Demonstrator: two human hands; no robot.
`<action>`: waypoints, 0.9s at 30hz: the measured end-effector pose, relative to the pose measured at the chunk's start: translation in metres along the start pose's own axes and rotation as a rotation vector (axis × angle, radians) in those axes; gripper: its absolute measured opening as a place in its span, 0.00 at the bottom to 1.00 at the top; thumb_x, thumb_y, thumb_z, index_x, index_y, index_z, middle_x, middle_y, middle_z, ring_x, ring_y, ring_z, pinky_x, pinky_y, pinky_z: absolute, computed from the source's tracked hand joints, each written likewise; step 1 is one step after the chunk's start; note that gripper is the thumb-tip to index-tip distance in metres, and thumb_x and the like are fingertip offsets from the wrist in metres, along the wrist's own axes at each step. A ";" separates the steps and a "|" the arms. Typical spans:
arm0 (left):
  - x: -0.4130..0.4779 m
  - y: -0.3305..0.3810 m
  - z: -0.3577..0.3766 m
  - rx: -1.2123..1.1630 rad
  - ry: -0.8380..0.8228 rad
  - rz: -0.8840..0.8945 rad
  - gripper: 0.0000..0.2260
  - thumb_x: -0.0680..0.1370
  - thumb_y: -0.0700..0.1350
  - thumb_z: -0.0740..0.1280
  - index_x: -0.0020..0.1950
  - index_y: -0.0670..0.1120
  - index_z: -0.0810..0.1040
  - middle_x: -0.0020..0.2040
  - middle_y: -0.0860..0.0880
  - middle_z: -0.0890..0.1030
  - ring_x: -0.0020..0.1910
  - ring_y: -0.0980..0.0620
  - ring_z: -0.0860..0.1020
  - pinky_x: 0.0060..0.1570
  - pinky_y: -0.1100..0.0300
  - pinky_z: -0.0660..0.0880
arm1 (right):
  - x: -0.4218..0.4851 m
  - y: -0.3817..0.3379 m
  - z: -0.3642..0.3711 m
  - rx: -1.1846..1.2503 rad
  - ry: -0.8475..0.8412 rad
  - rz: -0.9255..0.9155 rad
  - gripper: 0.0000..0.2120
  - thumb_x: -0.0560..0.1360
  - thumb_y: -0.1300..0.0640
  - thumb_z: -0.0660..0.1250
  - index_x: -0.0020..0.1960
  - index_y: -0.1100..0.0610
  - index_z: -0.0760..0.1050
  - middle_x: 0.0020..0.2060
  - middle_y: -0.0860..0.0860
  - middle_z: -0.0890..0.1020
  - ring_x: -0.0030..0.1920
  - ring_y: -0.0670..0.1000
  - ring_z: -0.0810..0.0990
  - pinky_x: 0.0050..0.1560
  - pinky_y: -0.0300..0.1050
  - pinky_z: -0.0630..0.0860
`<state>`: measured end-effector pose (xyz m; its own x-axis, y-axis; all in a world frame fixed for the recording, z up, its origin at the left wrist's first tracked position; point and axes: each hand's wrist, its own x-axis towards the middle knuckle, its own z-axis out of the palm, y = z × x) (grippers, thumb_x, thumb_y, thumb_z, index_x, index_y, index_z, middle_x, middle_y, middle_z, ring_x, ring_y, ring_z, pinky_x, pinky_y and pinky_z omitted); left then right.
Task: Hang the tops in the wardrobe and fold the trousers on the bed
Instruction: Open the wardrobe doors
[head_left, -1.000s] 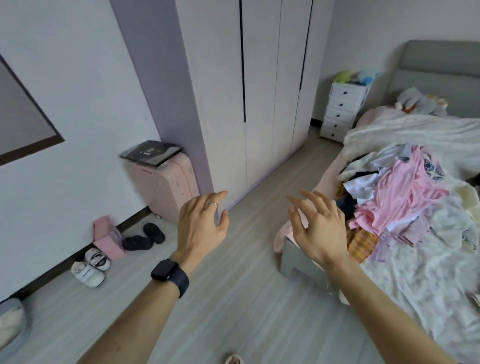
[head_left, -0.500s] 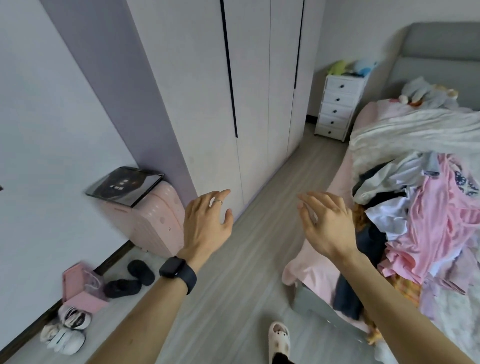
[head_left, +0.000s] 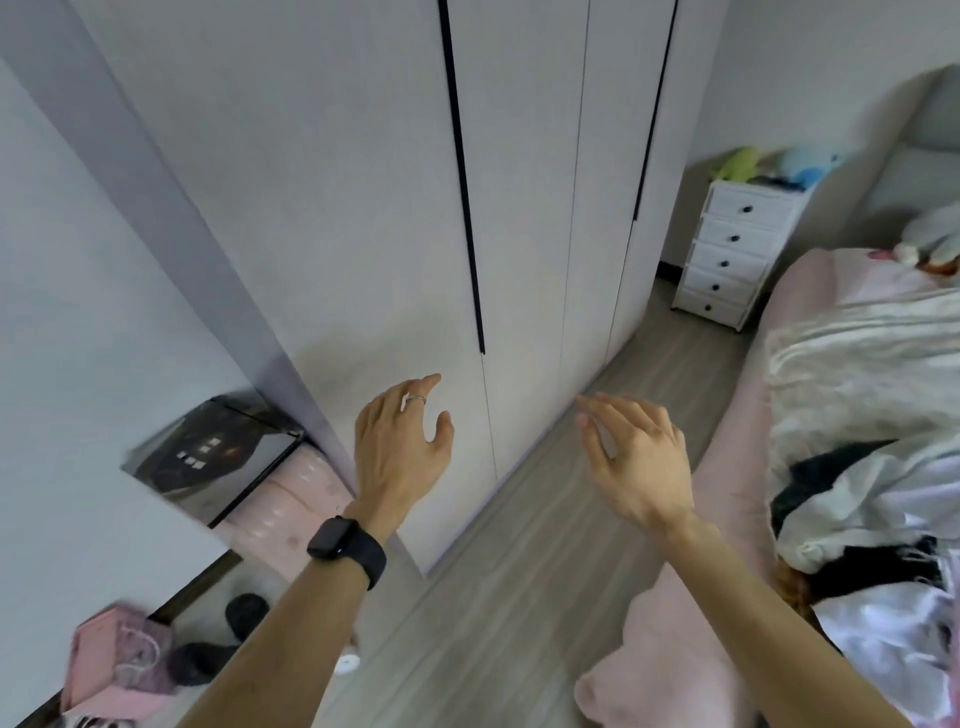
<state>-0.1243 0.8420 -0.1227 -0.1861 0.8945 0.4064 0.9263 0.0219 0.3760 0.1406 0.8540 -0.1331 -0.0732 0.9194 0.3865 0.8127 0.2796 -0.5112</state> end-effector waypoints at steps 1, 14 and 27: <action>0.015 0.001 0.006 0.002 0.007 0.003 0.21 0.79 0.48 0.68 0.72 0.50 0.74 0.66 0.47 0.78 0.64 0.45 0.75 0.67 0.48 0.68 | 0.016 0.003 0.005 -0.001 -0.005 -0.011 0.22 0.80 0.39 0.53 0.66 0.44 0.79 0.64 0.45 0.80 0.67 0.55 0.73 0.62 0.58 0.73; 0.264 -0.007 0.096 0.240 0.340 0.141 0.19 0.76 0.50 0.66 0.67 0.50 0.78 0.77 0.42 0.65 0.80 0.41 0.55 0.76 0.34 0.46 | 0.291 0.017 0.119 0.051 0.016 -0.121 0.22 0.81 0.40 0.55 0.68 0.46 0.77 0.67 0.47 0.79 0.70 0.55 0.71 0.66 0.58 0.71; 0.385 0.010 0.172 0.421 0.758 0.062 0.25 0.75 0.52 0.71 0.70 0.46 0.74 0.79 0.45 0.65 0.80 0.46 0.57 0.67 0.23 0.45 | 0.497 0.005 0.171 0.178 0.267 -0.590 0.25 0.83 0.50 0.62 0.78 0.53 0.65 0.80 0.60 0.58 0.78 0.62 0.59 0.76 0.61 0.61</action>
<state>-0.1308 1.2628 -0.1056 -0.1605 0.3639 0.9175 0.9582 0.2805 0.0564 0.0097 1.3601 -0.0747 -0.3118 0.5050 0.8048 0.5713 0.7765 -0.2659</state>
